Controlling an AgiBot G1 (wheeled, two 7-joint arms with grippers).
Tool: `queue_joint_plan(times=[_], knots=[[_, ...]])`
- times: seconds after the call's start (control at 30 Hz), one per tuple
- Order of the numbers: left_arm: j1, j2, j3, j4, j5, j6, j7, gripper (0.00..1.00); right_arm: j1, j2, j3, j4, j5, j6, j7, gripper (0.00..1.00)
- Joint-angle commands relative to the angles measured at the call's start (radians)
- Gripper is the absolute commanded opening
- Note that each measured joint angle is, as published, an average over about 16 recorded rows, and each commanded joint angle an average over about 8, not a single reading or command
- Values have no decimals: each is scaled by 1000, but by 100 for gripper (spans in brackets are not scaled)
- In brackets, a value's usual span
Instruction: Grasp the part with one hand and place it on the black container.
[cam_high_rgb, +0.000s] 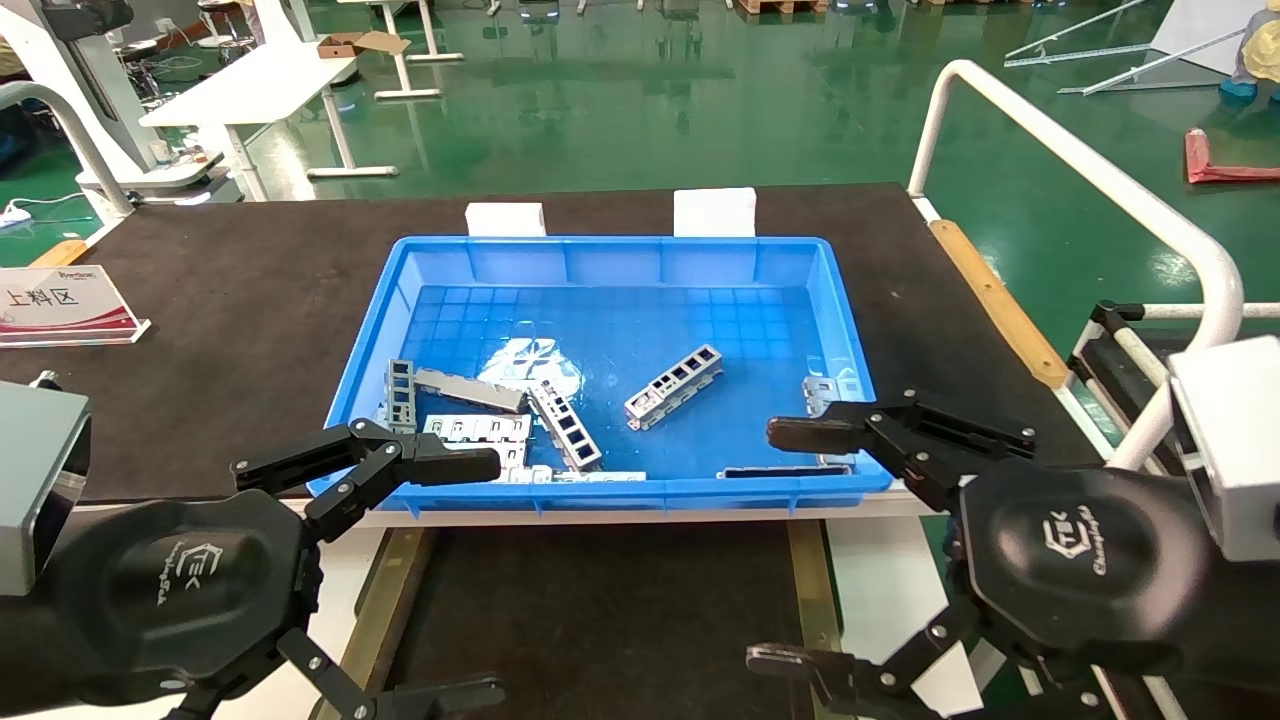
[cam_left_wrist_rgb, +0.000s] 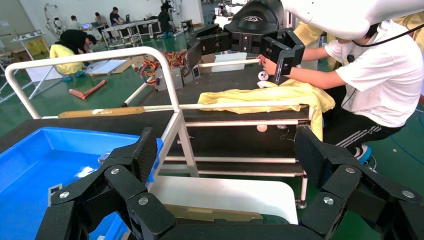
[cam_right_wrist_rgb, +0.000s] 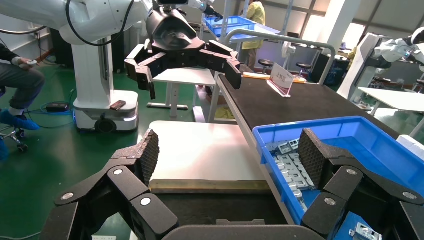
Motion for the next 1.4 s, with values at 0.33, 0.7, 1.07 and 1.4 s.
queue_joint_plan(times=[0.33,0.7,1.07,1.4], knots=[[0,0,0,0,0,0,0,100,0,0,0,0,0,0,0,100],[0,0,0,0,0,0,0,100,0,0,-1,0,0,1,0,100],[0,0,0,0,0,0,0,100,0,0,-1,0,0,1,0,100],[0,0,0,0,0,0,0,100,0,0,-1,0,0,1,0,100]])
